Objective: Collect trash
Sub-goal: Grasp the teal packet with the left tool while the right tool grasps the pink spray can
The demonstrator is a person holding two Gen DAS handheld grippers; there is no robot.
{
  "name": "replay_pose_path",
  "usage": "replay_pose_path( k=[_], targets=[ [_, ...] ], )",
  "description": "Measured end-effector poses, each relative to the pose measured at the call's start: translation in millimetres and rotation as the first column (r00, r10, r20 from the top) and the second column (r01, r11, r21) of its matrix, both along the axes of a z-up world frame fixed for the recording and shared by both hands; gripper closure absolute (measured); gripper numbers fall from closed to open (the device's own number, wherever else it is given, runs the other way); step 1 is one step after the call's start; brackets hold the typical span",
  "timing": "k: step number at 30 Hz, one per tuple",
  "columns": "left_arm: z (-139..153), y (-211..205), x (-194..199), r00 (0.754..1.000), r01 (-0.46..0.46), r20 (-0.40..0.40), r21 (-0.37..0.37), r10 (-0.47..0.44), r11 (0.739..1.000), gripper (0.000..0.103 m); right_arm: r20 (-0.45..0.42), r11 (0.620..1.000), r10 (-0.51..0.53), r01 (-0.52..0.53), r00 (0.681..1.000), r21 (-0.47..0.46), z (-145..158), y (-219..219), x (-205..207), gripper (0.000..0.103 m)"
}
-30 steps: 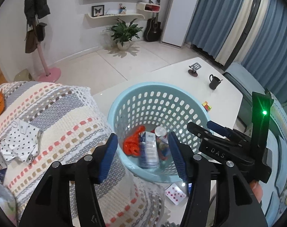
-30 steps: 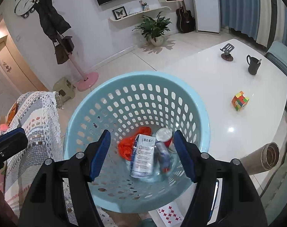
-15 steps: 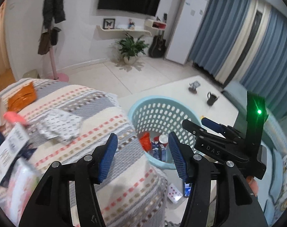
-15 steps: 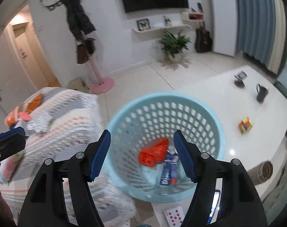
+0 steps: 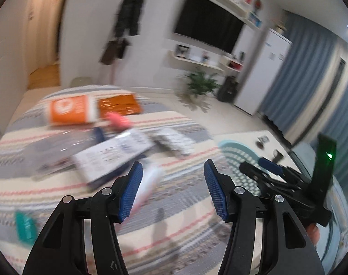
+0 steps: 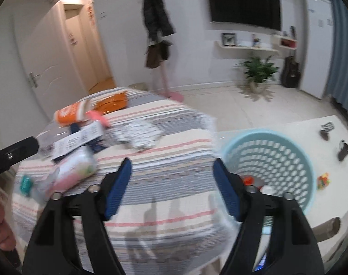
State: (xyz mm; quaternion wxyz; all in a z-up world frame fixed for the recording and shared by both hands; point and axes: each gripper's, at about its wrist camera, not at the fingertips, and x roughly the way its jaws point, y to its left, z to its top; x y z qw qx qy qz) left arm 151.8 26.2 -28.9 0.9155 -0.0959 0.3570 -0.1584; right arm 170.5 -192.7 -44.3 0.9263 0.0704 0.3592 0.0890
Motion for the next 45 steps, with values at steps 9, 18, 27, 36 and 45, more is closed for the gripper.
replay_pose_path(
  k=[9, 18, 27, 36, 45],
  targets=[
    [-10.0, 122.7, -33.4, 0.974, -0.225, -0.036, -0.049, 0.223, 0.973, 0.048, -0.106, 0.981, 0.156, -0.142, 0.982, 0.130, -9.8, 88.6, 1.9, 0.019],
    [-42.9, 196.9, -53.0, 0.934, -0.344, -0.114, -0.019, 0.339, 0.939, 0.046, -0.185, 0.980, 0.128, -0.095, 0.974, 0.176, -19.6, 142.8, 6.3, 0.010],
    [-78.8, 174.3, -38.5, 0.941, -0.285, -0.164, 0.087, 0.295, 0.955, 0.038, -0.352, 0.962, 0.005, 0.091, 0.936, 0.256, -51.2, 159.9, 28.7, 0.008],
    [-86.0, 163.5, -41.4, 0.937, -0.294, -0.141, 0.180, 0.320, 0.939, 0.043, -0.350, 0.989, 0.005, 0.047, 0.937, 0.139, -56.1, 197.0, 35.6, 0.017],
    [-81.1, 149.0, -43.9, 0.949, -0.259, -0.126, 0.217, 0.290, 0.941, 0.065, -0.310, 0.995, 0.098, -0.090, 0.946, 0.041, -44.6, 197.6, 12.8, 0.049]
  ],
)
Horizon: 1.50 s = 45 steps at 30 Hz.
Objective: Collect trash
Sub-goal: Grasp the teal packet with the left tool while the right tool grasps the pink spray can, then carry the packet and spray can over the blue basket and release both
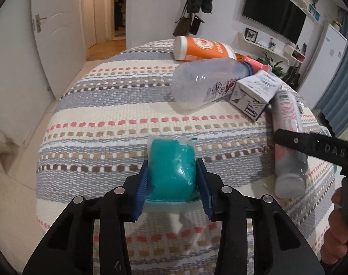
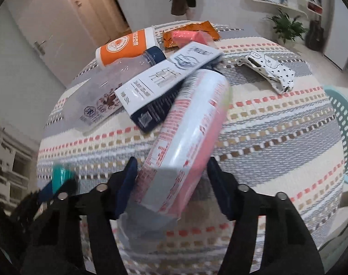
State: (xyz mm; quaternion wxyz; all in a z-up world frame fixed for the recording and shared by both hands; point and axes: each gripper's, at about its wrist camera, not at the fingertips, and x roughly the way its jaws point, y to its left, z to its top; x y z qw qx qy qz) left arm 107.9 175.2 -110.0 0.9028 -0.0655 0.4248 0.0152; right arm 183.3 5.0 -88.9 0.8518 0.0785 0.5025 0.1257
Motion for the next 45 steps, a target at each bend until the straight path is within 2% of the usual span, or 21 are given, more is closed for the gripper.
replay_pose_path(
  k=[3, 7, 15, 22, 26, 27, 34, 41, 45],
  targets=[
    [4.2, -6.2, -1.7, 1.000, 0.015, 0.016, -0.013, -0.015, 1.000, 0.066, 0.006, 1.000, 0.013, -0.013, 1.000, -0.004, 1.2, -12.5, -8.5, 0.054],
    [14.2, -18.3, -2.9, 0.998, 0.045, 0.043, -0.020, -0.044, 0.999, 0.066, -0.002, 1.000, 0.006, -0.006, 1.000, 0.010, 0.0, -38.5, -12.8, 0.055],
    [24.2, -40.6, -4.9, 0.994, 0.088, 0.065, -0.039, -0.085, 0.995, 0.066, -0.016, 0.994, 0.085, -0.086, 0.996, -0.072, -1.2, -69.3, -13.5, 0.055],
    [31.2, -56.2, -6.3, 0.990, 0.115, 0.079, -0.016, -0.114, 0.993, 0.066, -0.047, 0.999, 0.030, -0.032, 0.998, -0.029, -6.4, -88.0, 8.2, 0.045],
    [41.2, -65.8, -3.1, 0.988, 0.123, 0.096, -0.004, -0.122, 0.992, 0.066, -0.070, 1.000, 0.018, -0.018, 0.997, 0.006, -13.0, -94.0, 22.5, 0.045],
    [45.0, -69.3, -1.1, 0.987, 0.127, 0.104, 0.001, -0.126, 0.992, 0.066, -0.054, 1.000, 0.023, -0.023, 0.998, 0.001, -10.9, -92.7, 22.4, 0.051],
    [78.8, -102.4, 17.7, 0.976, 0.149, 0.148, 0.065, -0.157, 0.987, 0.066, 0.021, 0.998, 0.021, -0.023, 1.000, 0.062, 9.8, -114.8, 16.9, 0.054],
    [117.7, -154.6, 43.5, 0.947, 0.224, 0.219, 0.083, -0.237, 0.971, 0.066, 0.140, 0.990, -0.088, 0.072, 0.986, 0.121, 57.3, -182.4, 15.6, 0.057],
    [127.7, -196.8, 62.8, 0.930, 0.277, 0.222, 0.101, -0.293, 0.955, 0.066, 0.176, 0.980, -0.170, 0.147, 0.970, 0.132, 67.8, -224.1, 23.3, 0.057]
  ],
)
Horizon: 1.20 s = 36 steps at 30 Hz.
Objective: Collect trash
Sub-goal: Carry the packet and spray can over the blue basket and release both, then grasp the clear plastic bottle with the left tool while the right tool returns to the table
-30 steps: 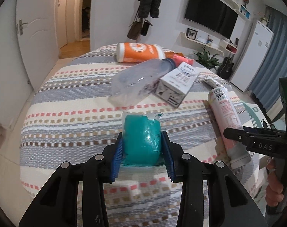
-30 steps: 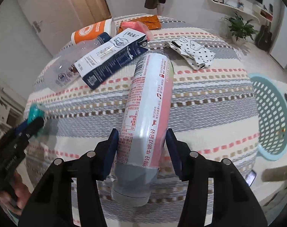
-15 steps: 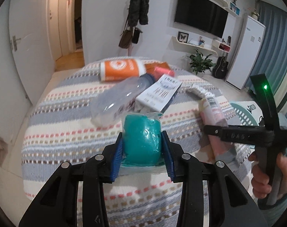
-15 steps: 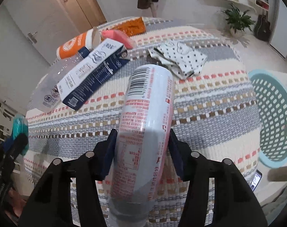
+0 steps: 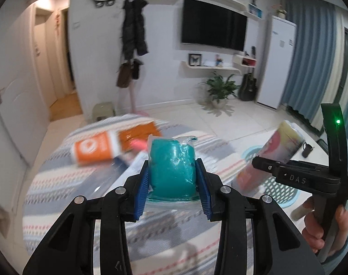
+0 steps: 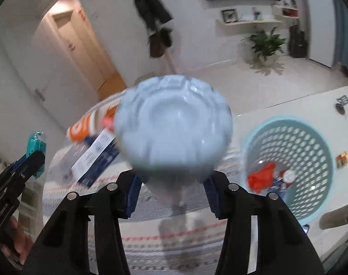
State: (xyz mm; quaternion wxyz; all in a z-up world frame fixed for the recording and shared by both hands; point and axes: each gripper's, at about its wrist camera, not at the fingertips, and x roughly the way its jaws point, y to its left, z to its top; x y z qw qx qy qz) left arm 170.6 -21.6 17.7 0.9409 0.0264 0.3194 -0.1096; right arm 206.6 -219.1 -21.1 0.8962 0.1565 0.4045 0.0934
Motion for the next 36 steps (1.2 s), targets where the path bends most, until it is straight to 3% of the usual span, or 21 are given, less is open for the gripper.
replay_pose_path(
  k=[10, 16, 23, 28, 30, 32, 36],
  targets=[
    [-12.5, -109.6, 46.1, 0.985, 0.170, -0.040, 0.002, -0.169, 0.986, 0.066, -0.019, 0.980, -0.194, 0.195, 0.981, 0.038, -19.5, -122.1, 7.8, 0.057],
    [-45.4, -158.7, 65.7, 0.957, 0.259, -0.123, -0.039, -0.262, 0.965, 0.066, -0.080, 0.958, -0.285, 0.282, 0.955, -0.049, -53.8, -168.0, 3.0, 0.057],
    [-93.8, -197.6, 78.4, 0.918, 0.322, -0.218, -0.084, -0.332, 0.943, 0.066, -0.207, 0.955, -0.292, 0.272, 0.934, -0.121, -106.1, -181.1, 9.3, 0.057],
    [-113.0, -208.6, 86.2, 0.898, 0.337, -0.260, -0.111, -0.355, 0.935, 0.064, -0.317, 0.965, -0.258, 0.233, 0.912, -0.117, -134.3, -178.1, 21.2, 0.057],
    [-116.4, -208.4, 89.3, 0.895, 0.335, -0.266, -0.127, -0.357, 0.934, 0.058, -0.354, 0.966, -0.256, 0.244, 0.900, -0.080, -145.8, -182.4, 26.7, 0.056],
    [-116.0, -206.5, 86.9, 0.896, 0.333, -0.262, -0.142, -0.360, 0.932, 0.046, -0.360, 0.963, -0.267, 0.261, 0.894, -0.066, -151.1, -187.2, 28.8, 0.054],
    [-111.2, -202.1, 84.5, 0.897, 0.343, -0.244, -0.145, -0.369, 0.928, 0.044, -0.331, 0.953, -0.298, 0.299, 0.896, -0.050, -146.5, -195.9, 26.2, 0.052]
  ],
)
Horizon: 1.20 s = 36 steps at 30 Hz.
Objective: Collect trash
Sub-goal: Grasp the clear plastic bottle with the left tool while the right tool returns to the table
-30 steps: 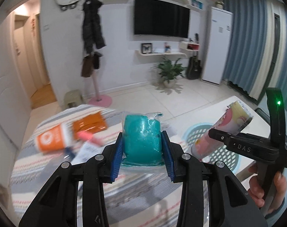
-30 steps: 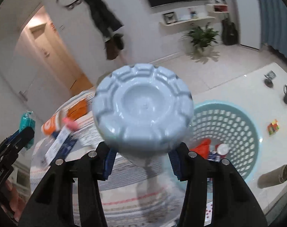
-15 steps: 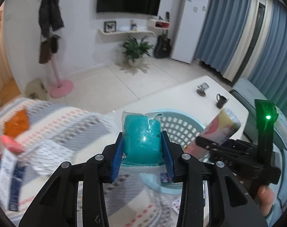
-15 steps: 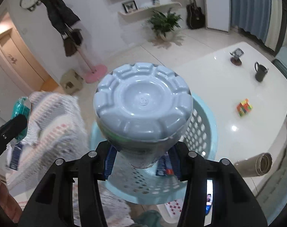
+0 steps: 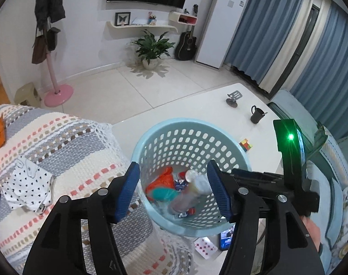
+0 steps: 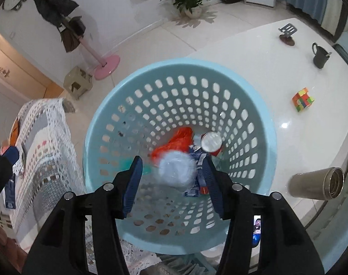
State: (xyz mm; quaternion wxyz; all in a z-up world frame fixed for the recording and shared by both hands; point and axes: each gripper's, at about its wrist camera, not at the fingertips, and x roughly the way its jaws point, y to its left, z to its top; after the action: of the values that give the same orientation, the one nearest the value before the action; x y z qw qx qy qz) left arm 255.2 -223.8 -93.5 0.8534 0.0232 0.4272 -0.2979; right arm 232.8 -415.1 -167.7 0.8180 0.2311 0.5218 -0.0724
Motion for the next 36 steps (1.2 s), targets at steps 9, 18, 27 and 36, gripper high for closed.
replay_pose_path(
  k=[9, 18, 27, 36],
  targets=[
    [7.9, 26.0, -10.7, 1.000, -0.017, 0.019, -0.015, 0.017, 1.000, 0.044, 0.047, 0.999, 0.004, -0.002, 0.999, -0.041, 17.4, 13.3, -9.9, 0.052],
    [35.3, 72.0, -27.1, 0.993, -0.067, 0.089, -0.069, 0.073, 0.995, 0.044, 0.162, 0.985, 0.105, -0.079, 0.981, -0.155, 61.5, 66.3, -15.4, 0.052],
    [65.1, 137.2, -50.3, 0.968, -0.158, 0.181, -0.096, 0.173, 0.983, 0.044, 0.266, 0.960, 0.251, -0.203, 0.931, -0.195, 101.2, 135.8, -17.0, 0.052],
    [68.2, 243.4, -59.8, 0.907, -0.356, 0.220, -0.049, 0.358, 0.933, 0.041, 0.280, 0.924, 0.371, -0.322, 0.885, -0.207, 108.6, 207.2, -6.9, 0.052]
  ],
)
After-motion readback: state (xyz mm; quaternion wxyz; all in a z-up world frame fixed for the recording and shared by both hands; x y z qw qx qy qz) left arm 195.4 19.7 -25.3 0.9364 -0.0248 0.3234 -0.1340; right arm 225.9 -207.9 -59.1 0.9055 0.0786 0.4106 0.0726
